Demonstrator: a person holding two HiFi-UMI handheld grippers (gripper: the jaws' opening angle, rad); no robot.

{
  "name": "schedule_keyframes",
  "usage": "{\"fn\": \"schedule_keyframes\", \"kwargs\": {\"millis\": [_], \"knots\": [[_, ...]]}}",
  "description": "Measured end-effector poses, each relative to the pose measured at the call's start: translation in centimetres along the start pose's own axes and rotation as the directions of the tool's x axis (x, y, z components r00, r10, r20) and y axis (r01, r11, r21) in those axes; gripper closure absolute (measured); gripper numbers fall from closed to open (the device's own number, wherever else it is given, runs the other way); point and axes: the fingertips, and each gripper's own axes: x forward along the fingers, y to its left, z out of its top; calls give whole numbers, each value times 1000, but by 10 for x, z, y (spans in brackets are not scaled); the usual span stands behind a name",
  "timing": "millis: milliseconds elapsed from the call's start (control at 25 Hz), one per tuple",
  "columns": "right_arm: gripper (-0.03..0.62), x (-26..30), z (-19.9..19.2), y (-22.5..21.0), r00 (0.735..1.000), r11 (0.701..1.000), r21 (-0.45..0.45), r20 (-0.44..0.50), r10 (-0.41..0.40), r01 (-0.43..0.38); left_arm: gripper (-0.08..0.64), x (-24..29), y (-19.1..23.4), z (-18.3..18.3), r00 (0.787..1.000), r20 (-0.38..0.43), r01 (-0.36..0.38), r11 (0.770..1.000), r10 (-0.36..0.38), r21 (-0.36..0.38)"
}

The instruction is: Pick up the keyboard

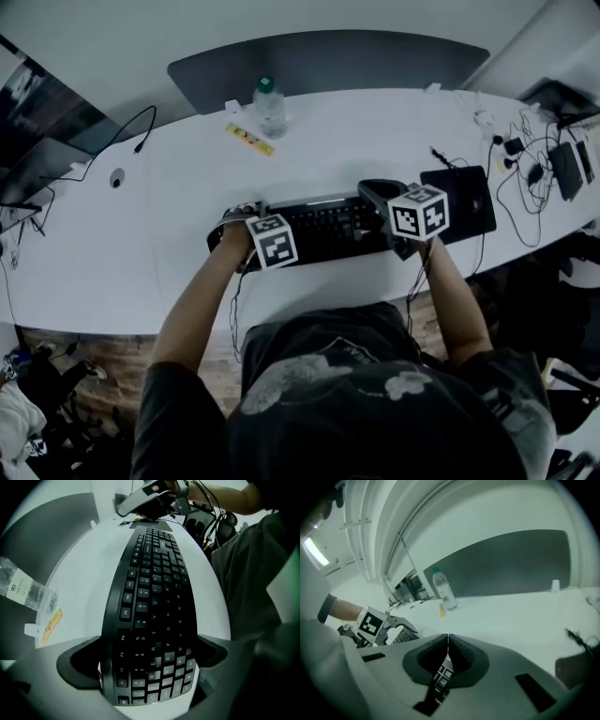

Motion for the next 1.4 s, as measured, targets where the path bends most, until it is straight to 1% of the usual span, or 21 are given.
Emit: {"fn": "schedule_keyframes", "kwargs": {"millis": [40,80,120,160,200,280,320,360,400,520,560,600,640,720,800,880,960,1120,1200,1320,1400], "knots": [[583,9,6,5,996,996,-56,-55,65,-68,-28,-1,0,0,1000,-2,-18,1000,18,0],[527,18,10,12,983,983,-105,-121,139,-152,-28,-2,0,1,999,-4,-35,999,35,1],[463,27,10,19,954,958,-138,-204,222,-252,-28,-3,1,1,999,-8,-51,999,51,1],[432,36,7,28,903,920,-146,-299,310,-364,-28,-3,1,1,998,-15,-65,998,65,1],[404,44,0,38,827,870,-124,-398,397,-477,-28,-4,1,1,997,-23,-78,997,78,1],[317,54,-23,54,621,761,2,-576,531,-649,-28,-5,1,1,994,-41,-100,995,99,-1],[314,57,-36,59,517,717,71,-644,565,-694,-28,-6,1,0,993,-49,-108,994,108,-3],[314,59,-48,61,425,682,128,-696,579,-720,-28,-6,1,0,992,-56,-117,993,116,-4],[317,60,-58,62,345,655,176,-734,584,-735,-28,-7,1,0,990,-64,-125,992,124,-4],[339,54,-78,73,137,585,328,-780,610,-742,-28,-8,2,0,985,-81,-152,988,151,-4],[349,50,-83,79,75,556,374,-778,623,-742,-28,-9,2,0,983,-87,-162,987,161,-5],[369,47,-87,85,26,529,408,-773,634,-744,-28,-9,3,-1,981,-93,-172,985,171,-6],[399,47,-90,91,-7,506,429,-768,641,-748,-28,-10,3,-1,979,-97,-183,983,182,-7],[499,48,-95,102,-44,479,456,-757,652,-750,-28,-12,2,-2,975,-102,-202,979,200,-11],[509,47,-98,108,-61,475,475,-751,657,-741,-28,-14,-1,-4,973,-103,-209,978,206,-16],[512,45,-99,110,-60,479,475,-754,654,-738,-28,-15,-4,-5,973,-94,-216,976,213,-19],[516,43,-99,112,-46,488,458,-762,646,-743,-27,-17,-6,-5,970,-87,-230,973,228,-16],[522,34,-102,113,10,519,416,-773,634,-747,-26,-24,-11,0,959,-68,-277,961,276,-6],[524,29,-104,109,49,540,406,-766,641,-737,-26,-33,-9,4,948,-28,-317,947,316,-56],[526,25,-98,102,133,572,413,-719,683,-708,-26,-51,-1,8,930,51,-347,916,364,-202],[526,23,-88,99,213,589,410,-666,715,-697,-26,-62,3,7,918,76,-356,893,389,-274]]}}
